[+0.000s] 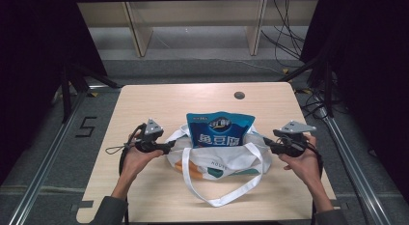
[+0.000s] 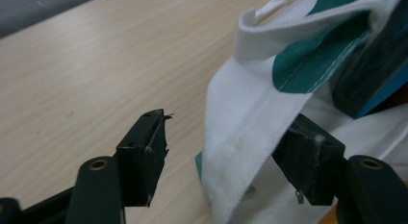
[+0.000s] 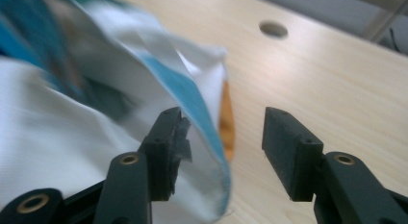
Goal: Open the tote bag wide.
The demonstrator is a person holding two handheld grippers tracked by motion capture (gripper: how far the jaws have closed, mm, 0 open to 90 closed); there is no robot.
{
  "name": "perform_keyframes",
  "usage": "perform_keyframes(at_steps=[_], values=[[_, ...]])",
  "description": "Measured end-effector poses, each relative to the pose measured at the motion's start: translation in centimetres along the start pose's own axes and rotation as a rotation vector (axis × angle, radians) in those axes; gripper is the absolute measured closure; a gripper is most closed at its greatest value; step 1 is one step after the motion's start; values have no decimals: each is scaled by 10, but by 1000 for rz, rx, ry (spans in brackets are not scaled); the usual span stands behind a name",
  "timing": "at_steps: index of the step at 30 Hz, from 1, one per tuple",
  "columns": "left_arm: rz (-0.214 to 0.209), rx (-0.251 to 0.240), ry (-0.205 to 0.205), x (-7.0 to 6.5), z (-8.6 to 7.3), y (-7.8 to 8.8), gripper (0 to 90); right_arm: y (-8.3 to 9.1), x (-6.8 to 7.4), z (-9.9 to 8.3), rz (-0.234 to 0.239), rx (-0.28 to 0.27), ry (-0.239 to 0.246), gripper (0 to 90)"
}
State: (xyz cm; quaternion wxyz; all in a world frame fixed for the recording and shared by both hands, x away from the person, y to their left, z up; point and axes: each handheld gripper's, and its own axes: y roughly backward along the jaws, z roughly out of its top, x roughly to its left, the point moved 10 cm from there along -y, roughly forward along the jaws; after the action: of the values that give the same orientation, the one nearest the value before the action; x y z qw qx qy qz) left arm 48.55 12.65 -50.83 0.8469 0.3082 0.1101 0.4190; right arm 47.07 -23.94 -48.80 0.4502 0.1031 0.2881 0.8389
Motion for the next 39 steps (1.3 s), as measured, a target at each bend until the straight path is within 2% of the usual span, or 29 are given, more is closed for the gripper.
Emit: perform_keyframes(at_steps=[2, 4, 5, 6, 7, 8, 9, 11, 12, 14, 15, 16, 17, 18, 19, 20, 21, 22, 24, 25, 26, 27, 28, 31, 32, 34, 36, 37, 39], values=[[-11, -19, -7, -4, 8, 4, 346, 16, 12, 10, 48, -34, -55, 487], [-12, -26, -27, -7, 15, 5, 343, 34, 30, 29, 126, -96, 6, 479], [-13, -25, -30, -8, 17, 5, 343, 34, 30, 29, 126, -96, 6, 479], [-16, -19, -39, -9, 18, 5, 344, 36, 39, 34, 161, -122, 15, 479], [-26, -25, -42, -12, 20, 2, 347, 38, 55, 37, 226, -122, 42, 472], [-26, -25, -42, -12, 20, 2, 346, 38, 55, 37, 226, -122, 42, 472], [-25, -33, -40, -13, 22, 1, 346, 36, 64, 38, 251, -127, 62, 466], [-31, -33, -56, -17, 26, -3, 349, 30, 80, 34, 290, -85, 83, 450], [-41, -37, -69, -18, 28, -6, 349, 25, 82, 34, 291, -92, 111, 446], [-61, -44, -105, -19, 32, -15, 363, 17, 88, 31, 295, -58, 113, 428], [-82, -40, -104, -20, 33, -20, 393, 10, 88, 29, 292, -37, 119, 428], [-100, -42, -87, -22, 34, -24, 492, 2, 89, 25, 298, -5, 131, 440], [-118, -30, -102, -23, 35, -30, 492, 2, 89, 25, 298, -5, 131, 440], [-126, -20, -90, -24, 36, -35, 529, -1, 91, 20, 300, 20, 118, 460], [-127, -9, -105, -23, 37, -40, 676, -3, 88, 14, 307, 35, 188, 626], [-127, 9, -152, -20, 37, -43, 676, -3, 88, 14, 307, 35, 188, 626], [-126, 11, -155, -18, 39, -46, 755, 1, 88, 9, 312, 41, 170, 716], [-122, 4, -116, -15, 43, -51, 782, 5, 87, 6, 317, 47, 186, 743], [-108, 12, -75, -5, 48, -57, 811, 9, 89, 4, 327, 49, 215, 783], [-112, 30, -62, -2, 49, -60, 840, 19, 96, -2, 347, 69, 255, 799], [-105, 42, -23, 4, 51, -64, 845, 25, 103, -6, 371, 81, 282, 801], [-89, 52, -1, 9, 52, -68, 845, 25, 103, -6, 371, 81, 282, 801], [-84, 69, -2, 13, 51, -71, 844, 29, 109, -10, 384, 90, 306, 803], [-51, 109, 51, 23, 45, -90, 830, 34, 125, -29, 402, 137, 338, 807], [-58, 127, 67, 23, 41, -95, 827, 27, 133, -43, 404, 167, 356, 809], [-52, 132, 95, 23, 34, -106, 825, 21, 137, -50, 410, 185, 357, 810], [-57, 144, 110, 21, 26, -116, 822, 10, 143, -66, 398, 243, 334, 816], [-62, 186, 88, 17, 14, -127, 817, -1, 144, -75, 412, 252, 374, 822], [-64, 185, 99, 13, 11, -132, 811, -6, 147, -84, 394, 280, 357, 822]])
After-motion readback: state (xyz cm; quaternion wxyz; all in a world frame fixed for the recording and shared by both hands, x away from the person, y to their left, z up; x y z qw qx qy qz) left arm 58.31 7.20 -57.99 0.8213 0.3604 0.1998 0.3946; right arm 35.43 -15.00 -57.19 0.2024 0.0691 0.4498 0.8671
